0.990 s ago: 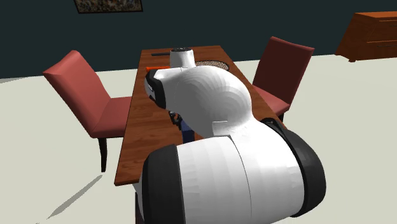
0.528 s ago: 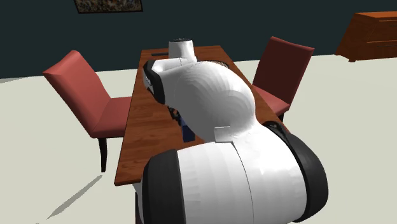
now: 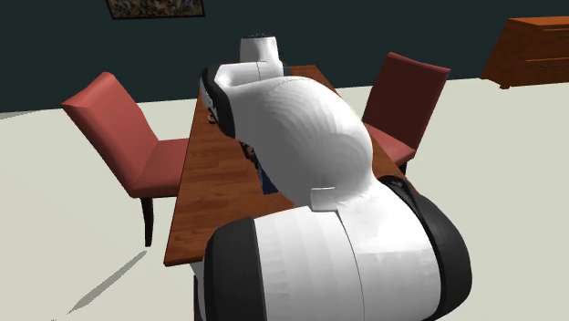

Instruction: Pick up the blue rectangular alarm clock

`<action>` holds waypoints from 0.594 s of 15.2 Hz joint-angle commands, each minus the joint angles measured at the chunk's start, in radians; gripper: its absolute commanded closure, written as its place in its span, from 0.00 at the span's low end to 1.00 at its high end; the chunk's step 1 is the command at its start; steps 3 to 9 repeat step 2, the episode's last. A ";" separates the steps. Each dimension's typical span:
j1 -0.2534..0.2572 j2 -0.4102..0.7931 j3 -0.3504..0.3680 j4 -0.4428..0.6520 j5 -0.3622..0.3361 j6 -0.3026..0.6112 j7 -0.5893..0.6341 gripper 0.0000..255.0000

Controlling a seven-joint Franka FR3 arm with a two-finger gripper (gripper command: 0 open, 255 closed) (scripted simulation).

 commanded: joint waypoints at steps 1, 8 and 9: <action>0.000 0.003 0.000 0.018 0.000 -0.015 -0.001 1.00; 0.000 0.003 0.000 0.018 0.000 -0.015 -0.001 1.00; 0.000 0.003 0.000 0.018 0.000 -0.015 -0.001 1.00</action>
